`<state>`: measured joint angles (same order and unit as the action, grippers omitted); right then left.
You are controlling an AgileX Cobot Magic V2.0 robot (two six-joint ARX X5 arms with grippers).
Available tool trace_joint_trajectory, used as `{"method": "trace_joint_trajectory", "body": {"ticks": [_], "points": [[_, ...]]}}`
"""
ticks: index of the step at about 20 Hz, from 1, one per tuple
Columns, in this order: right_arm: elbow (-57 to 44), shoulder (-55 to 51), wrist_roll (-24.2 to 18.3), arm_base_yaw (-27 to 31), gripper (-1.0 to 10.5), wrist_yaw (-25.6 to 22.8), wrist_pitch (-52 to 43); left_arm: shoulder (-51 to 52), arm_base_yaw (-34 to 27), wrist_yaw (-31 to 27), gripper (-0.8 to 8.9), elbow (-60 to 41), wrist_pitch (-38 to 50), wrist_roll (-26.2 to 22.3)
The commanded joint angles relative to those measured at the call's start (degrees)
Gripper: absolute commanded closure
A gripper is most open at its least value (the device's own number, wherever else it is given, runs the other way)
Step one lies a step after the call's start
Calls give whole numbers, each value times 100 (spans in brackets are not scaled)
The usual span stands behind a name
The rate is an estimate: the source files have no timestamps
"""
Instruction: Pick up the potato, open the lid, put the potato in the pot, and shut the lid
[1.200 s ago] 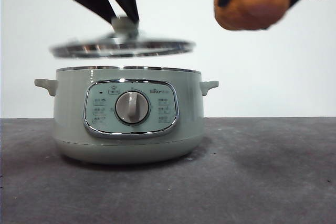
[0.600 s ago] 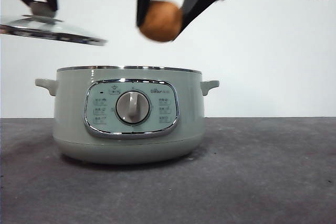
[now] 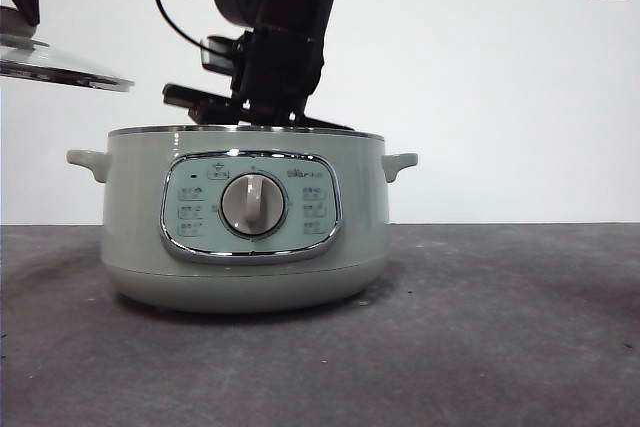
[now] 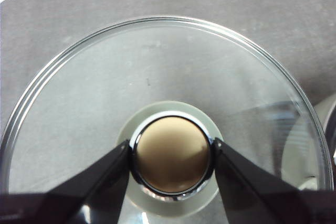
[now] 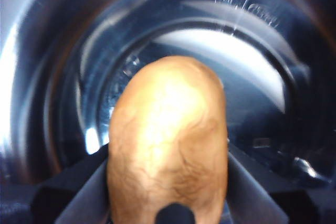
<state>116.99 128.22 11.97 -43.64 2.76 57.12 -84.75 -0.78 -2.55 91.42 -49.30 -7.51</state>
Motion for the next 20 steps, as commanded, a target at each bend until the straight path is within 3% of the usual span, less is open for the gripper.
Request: {"method": "trace_joint_trajectory", "body": {"ticks": [1,2,3,5,10,13,16,20], "points": [[15,105,-111,-11,936,-22,-68,61,-17,2,822,92,227,-63],[15,105,-177,-11,910,-22,-72,31,-17,4,822,92,229,-63],[15,105,-175,-11,751,-22,-52,4,-15,15,822,92,232,-63],[15,105,-177,-11,281,-22,-39,-59,-15,151,822,92,243,-63],[20,-188,-44,-15,252,-28,31,-79,-7,199,822,92,214,-52],[20,-761,-50,-35,254,-125,251,-79,55,577,822,92,199,26],[17,-1259,-330,-55,254,-520,1016,-79,289,894,822,92,111,44],[2,-1864,-708,-55,254,-848,1797,-79,824,896,822,90,46,190]]}}
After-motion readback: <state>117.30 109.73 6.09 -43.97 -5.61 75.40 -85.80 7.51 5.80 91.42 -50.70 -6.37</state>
